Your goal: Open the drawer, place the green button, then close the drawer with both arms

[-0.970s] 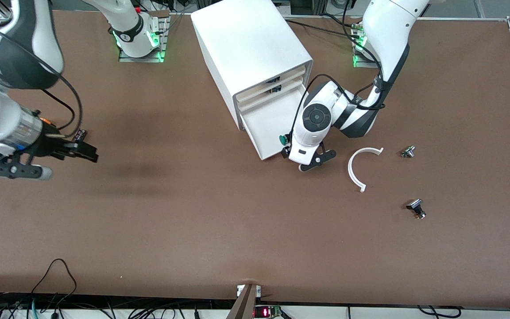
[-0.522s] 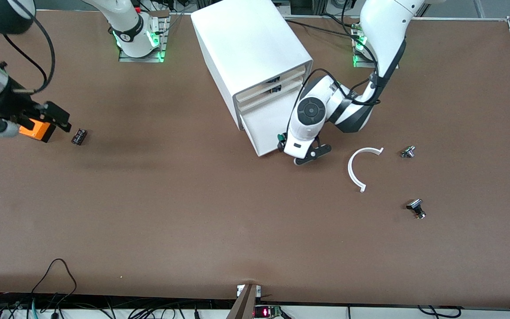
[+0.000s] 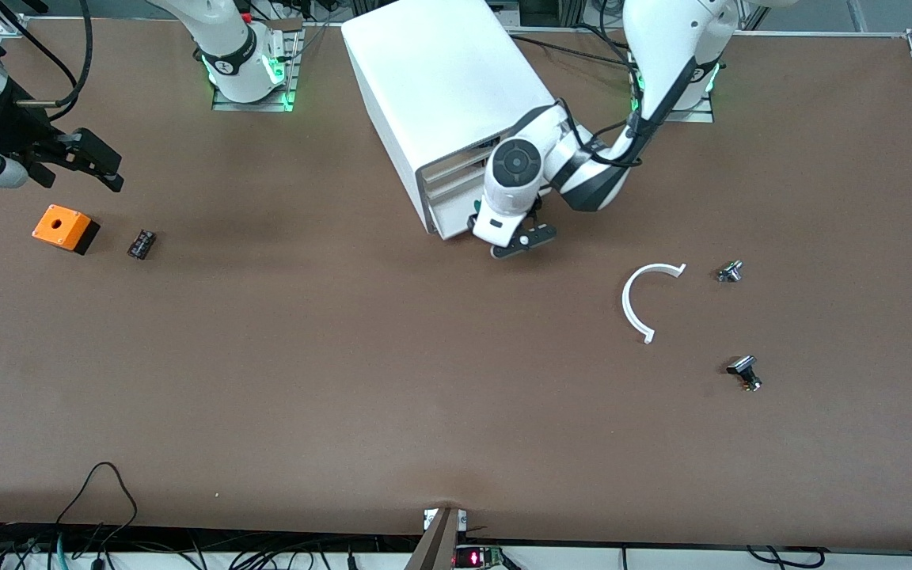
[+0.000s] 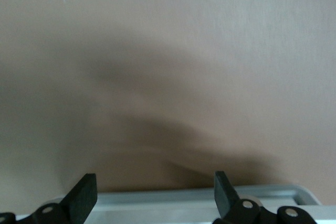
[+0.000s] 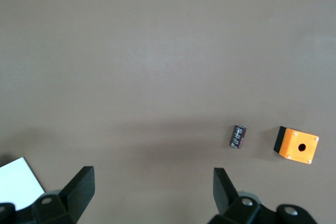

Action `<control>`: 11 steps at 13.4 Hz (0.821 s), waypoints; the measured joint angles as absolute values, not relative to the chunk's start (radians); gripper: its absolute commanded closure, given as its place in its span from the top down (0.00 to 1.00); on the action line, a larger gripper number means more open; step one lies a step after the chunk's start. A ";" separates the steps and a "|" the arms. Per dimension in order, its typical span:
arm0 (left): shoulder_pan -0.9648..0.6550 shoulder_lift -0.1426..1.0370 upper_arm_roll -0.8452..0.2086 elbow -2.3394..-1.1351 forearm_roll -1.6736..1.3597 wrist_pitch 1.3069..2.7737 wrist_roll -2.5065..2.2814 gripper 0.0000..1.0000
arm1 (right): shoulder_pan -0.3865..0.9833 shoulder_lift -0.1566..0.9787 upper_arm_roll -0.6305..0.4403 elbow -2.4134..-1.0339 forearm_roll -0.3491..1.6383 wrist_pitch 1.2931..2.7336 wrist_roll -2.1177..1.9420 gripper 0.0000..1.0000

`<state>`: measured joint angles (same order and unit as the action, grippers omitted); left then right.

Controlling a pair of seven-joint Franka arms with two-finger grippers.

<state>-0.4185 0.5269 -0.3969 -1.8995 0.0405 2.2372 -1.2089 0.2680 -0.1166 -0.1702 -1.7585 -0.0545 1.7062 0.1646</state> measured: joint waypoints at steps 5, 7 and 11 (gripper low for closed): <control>-0.418 0.519 -0.447 -1.908 0.034 2.196 -1.238 0.98 | 0.000 -0.118 0.075 -1.759 -0.054 1.706 0.172 1.00; -0.418 0.519 -0.453 -1.908 0.010 2.195 -1.238 0.98 | -0.030 -0.120 0.113 -1.759 -0.048 1.706 0.175 1.00; -0.417 0.519 -0.454 -1.908 0.007 2.194 -1.239 0.98 | -0.034 -0.128 0.125 -1.758 -0.043 1.702 0.181 1.00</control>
